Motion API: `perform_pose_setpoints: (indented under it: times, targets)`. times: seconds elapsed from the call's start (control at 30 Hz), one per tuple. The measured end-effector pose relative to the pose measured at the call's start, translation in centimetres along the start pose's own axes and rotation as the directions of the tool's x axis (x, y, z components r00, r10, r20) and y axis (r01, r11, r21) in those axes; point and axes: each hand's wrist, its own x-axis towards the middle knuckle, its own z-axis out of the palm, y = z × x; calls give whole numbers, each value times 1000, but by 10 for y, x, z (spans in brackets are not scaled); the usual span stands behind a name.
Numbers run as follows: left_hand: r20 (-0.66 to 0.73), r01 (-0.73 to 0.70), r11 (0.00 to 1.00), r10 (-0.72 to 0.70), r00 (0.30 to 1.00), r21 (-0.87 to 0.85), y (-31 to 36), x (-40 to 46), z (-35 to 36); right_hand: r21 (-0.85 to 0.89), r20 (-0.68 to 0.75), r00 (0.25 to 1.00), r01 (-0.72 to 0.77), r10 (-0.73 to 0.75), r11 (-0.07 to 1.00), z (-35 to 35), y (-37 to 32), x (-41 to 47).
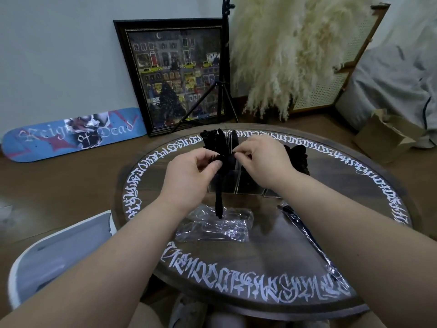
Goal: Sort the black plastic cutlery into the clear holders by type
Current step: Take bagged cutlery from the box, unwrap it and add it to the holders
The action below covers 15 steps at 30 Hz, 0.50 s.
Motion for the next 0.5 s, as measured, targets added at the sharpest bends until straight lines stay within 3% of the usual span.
perform_pose_setpoints:
  times: [0.1,0.33,0.5]
  targets:
    - [22,-13,999,12,1000,34,1,0,3,-22,22,998,52,-51,998,-1,4,-5]
    - [53,-98,990,93,994,97,17,0,16,365,-135,989,106,-61,925,-26,-4,-36]
    - [89,-113,991,106,990,73,39,-5,27,351,-216,976,78,0,933,-36,7,-48]
